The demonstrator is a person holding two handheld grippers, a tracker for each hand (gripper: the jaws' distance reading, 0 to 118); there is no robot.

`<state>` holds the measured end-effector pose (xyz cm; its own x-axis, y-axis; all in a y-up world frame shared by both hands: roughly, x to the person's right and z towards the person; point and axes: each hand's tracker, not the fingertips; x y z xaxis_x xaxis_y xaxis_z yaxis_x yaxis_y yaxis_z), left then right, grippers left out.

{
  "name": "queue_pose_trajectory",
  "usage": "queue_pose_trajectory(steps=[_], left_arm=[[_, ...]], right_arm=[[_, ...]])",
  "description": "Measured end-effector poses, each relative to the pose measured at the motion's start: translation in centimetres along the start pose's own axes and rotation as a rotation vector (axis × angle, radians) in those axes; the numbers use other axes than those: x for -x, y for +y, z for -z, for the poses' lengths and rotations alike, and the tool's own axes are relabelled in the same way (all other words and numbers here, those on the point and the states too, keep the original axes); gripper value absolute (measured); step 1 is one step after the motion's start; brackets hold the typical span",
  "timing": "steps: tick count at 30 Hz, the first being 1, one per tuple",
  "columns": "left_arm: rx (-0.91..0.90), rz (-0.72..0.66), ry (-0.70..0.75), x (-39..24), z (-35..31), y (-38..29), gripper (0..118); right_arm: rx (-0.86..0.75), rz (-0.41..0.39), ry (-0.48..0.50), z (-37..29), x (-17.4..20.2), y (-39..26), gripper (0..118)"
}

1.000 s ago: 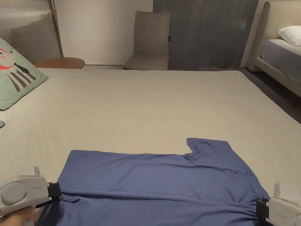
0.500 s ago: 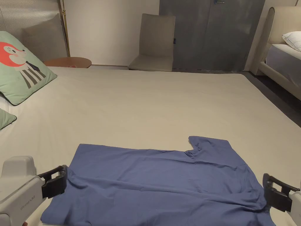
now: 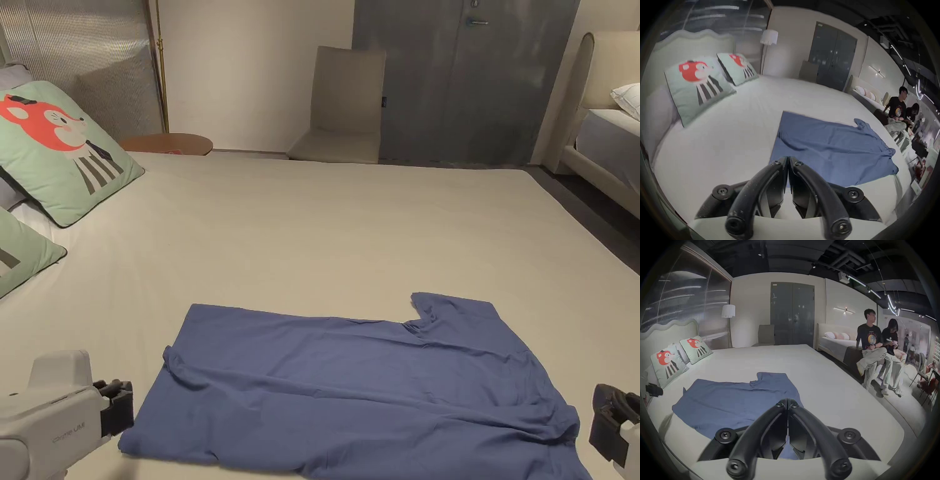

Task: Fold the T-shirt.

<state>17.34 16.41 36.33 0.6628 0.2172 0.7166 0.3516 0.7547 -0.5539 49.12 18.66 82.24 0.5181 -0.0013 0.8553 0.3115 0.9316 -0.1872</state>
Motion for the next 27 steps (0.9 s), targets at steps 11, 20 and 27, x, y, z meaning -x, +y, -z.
queue_pose_trajectory(steps=[11,20,27], left_arm=[[0.240,-0.035,0.066,1.5,7.8,-0.8,79],[0.232,-0.077,0.063,0.6,7.3,-1.5,5],[0.184,0.007,0.057,-0.6,5.0,-1.0,5]], right_arm=[[0.094,0.002,-0.028,1.1,-1.0,-2.7,1],[0.226,0.020,-0.038,3.3,-1.9,-4.9,111],[0.430,0.055,-0.045,6.1,-2.4,-6.7,103]])
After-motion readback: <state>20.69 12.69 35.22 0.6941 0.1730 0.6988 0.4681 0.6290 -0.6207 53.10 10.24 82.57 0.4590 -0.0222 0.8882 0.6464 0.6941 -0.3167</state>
